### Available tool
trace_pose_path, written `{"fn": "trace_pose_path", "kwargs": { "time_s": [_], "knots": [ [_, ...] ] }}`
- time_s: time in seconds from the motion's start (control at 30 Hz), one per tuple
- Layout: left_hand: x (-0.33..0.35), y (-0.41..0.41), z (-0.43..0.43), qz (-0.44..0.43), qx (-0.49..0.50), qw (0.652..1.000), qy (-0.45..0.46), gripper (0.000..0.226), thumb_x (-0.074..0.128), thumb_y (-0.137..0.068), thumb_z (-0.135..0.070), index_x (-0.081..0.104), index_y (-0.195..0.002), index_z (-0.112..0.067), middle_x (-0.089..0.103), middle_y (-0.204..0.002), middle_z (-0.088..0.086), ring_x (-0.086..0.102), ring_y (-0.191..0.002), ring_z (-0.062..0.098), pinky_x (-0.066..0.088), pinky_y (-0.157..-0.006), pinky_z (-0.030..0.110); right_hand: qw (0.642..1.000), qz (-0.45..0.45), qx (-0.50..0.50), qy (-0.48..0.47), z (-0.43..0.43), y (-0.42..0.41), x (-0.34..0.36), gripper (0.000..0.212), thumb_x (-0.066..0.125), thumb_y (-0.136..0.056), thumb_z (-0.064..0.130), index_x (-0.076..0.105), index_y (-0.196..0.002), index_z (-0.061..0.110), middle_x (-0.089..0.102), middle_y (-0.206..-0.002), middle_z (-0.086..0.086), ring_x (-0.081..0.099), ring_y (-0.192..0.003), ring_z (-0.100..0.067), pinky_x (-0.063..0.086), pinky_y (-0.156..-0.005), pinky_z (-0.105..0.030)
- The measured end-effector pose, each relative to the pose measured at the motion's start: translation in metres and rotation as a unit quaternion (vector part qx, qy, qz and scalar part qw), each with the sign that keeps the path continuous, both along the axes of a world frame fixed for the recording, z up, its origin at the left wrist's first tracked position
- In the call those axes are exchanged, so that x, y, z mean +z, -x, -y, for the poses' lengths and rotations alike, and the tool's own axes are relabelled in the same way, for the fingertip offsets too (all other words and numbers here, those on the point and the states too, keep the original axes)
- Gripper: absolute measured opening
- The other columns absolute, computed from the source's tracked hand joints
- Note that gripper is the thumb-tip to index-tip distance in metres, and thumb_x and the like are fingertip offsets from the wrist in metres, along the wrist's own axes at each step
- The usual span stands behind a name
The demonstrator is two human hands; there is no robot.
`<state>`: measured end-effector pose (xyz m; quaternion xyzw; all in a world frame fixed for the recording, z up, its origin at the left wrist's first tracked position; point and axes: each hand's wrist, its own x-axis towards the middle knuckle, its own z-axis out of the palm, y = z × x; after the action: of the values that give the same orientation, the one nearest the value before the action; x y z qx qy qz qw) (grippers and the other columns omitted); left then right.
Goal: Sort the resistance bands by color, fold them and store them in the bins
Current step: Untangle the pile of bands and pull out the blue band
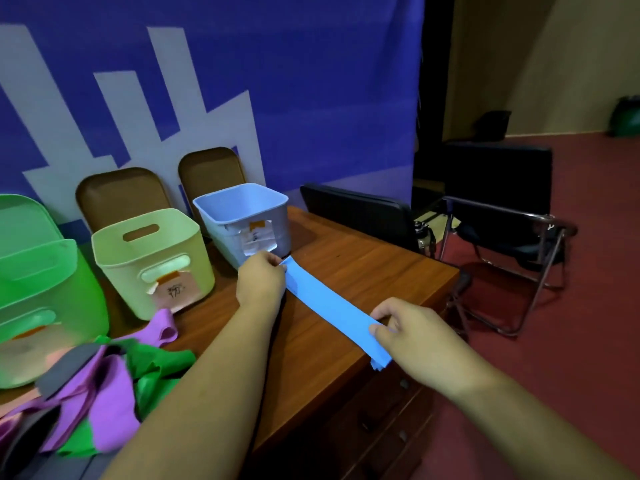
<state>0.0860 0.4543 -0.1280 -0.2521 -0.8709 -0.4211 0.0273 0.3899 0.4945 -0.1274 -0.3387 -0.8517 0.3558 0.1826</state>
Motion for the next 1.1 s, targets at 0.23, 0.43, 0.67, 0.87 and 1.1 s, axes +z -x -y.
{"fn": "trace_pose_path", "kwargs": {
  "time_s": [0.23, 0.43, 0.67, 0.87, 1.1],
  "knots": [
    [-0.008, 0.004, -0.004, -0.039, 0.010, 0.999, 0.034, 0.007, 0.066, -0.098, -0.026, 0.070, -0.095, -0.030, 0.069, -0.097, -0.002, 0.060, -0.092, 0.022, 0.048, -0.072, 0.035, 1.000, -0.010, -0.005, -0.009, -0.004, 0.003, -0.008, 0.009, 0.063, -0.103, 0.041, 0.062, -0.110, 0.036, 0.065, -0.075, 0.004, 0.069, -0.072, -0.021, 0.059, -0.066, -0.040],
    [-0.012, 0.008, -0.006, -0.044, 0.006, 0.999, 0.031, 0.012, 0.065, -0.097, -0.019, 0.074, -0.101, -0.026, 0.071, -0.105, 0.000, 0.060, -0.094, 0.021, 0.049, -0.076, 0.035, 1.000, -0.017, 0.004, -0.015, -0.009, 0.003, -0.014, 0.006, 0.063, -0.101, 0.043, 0.061, -0.106, 0.040, 0.061, -0.071, 0.004, 0.055, -0.060, -0.011, 0.051, -0.057, -0.038],
    [-0.017, 0.012, -0.008, -0.070, 0.002, 0.996, 0.046, 0.013, 0.066, -0.099, -0.022, 0.076, -0.107, -0.019, 0.072, -0.108, 0.005, 0.066, -0.103, 0.028, 0.051, -0.078, 0.036, 0.999, -0.044, 0.005, -0.016, -0.010, 0.000, -0.022, 0.005, 0.065, -0.101, 0.043, 0.065, -0.104, 0.039, 0.052, -0.062, 0.007, 0.047, -0.055, -0.007, 0.043, -0.054, -0.037],
    [-0.019, 0.009, -0.007, -0.103, -0.007, 0.991, 0.091, 0.019, 0.061, -0.101, -0.019, 0.076, -0.108, -0.010, 0.069, -0.107, 0.013, 0.065, -0.102, 0.034, 0.051, -0.076, 0.038, 0.998, -0.012, -0.024, -0.056, -0.005, -0.002, -0.022, 0.014, 0.060, -0.101, 0.054, 0.062, -0.110, 0.043, 0.059, -0.066, 0.004, 0.052, -0.054, -0.009, 0.042, -0.052, -0.033],
    [-0.008, -0.006, 0.000, -0.084, -0.022, 0.982, 0.170, 0.032, 0.048, -0.098, -0.004, 0.064, -0.125, -0.001, 0.055, -0.131, 0.022, 0.058, -0.117, 0.044, 0.050, -0.092, 0.044, 0.980, 0.029, -0.068, -0.185, 0.012, -0.010, -0.024, 0.028, 0.048, -0.105, 0.061, 0.062, -0.126, 0.048, 0.048, -0.095, 0.015, 0.058, -0.074, -0.005, 0.042, -0.055, -0.022]
  ]
}}
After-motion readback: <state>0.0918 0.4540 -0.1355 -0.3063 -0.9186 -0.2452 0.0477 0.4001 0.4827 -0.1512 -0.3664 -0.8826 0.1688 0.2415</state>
